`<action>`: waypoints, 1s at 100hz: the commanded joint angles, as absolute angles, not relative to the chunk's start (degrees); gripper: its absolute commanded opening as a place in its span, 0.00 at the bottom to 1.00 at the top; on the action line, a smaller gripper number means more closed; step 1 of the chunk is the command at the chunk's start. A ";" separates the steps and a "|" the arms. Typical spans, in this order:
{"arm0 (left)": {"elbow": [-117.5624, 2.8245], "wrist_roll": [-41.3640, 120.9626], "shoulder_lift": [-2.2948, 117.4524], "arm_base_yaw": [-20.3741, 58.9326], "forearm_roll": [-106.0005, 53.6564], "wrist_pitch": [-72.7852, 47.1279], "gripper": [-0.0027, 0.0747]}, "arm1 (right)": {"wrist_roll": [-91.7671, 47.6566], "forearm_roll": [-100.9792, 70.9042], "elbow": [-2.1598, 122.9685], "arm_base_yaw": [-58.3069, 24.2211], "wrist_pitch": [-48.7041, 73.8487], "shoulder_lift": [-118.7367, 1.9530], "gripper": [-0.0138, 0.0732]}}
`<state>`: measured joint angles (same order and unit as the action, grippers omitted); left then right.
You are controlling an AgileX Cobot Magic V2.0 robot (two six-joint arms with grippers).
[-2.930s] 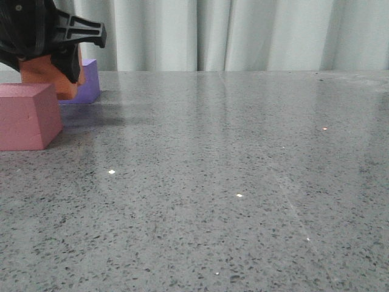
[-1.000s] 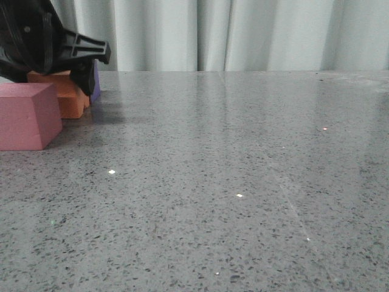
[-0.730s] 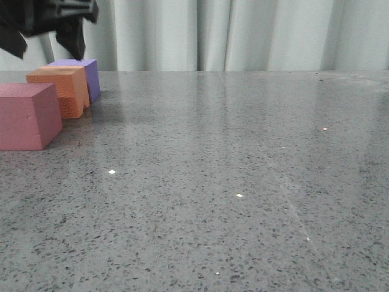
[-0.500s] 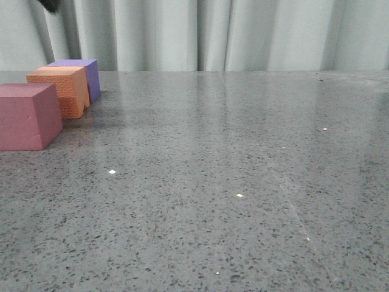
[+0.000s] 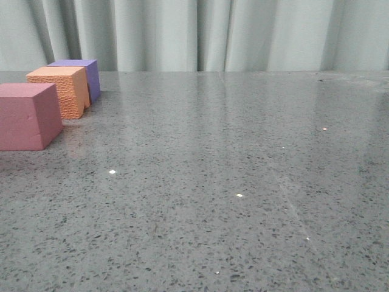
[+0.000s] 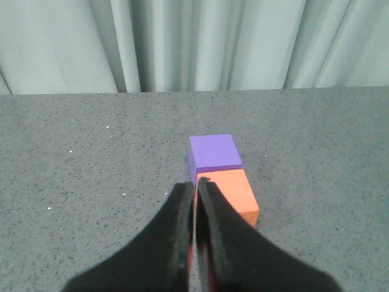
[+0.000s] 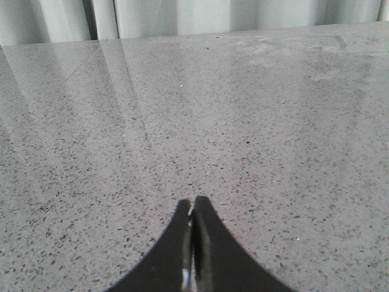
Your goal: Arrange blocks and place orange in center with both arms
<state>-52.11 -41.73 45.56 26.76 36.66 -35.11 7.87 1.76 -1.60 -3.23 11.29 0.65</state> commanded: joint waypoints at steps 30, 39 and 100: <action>-40.88 -40.14 33.60 26.80 37.24 -32.48 0.02 | 7.39 2.00 -0.76 -2.91 6.45 2.01 0.08; -40.02 -40.14 33.60 26.80 37.24 -32.51 0.02 | 7.39 2.00 -0.76 -2.91 6.45 2.01 0.08; -37.88 -39.98 32.12 26.80 43.23 -30.83 0.02 | 7.39 2.00 -0.76 -2.91 6.45 2.01 0.08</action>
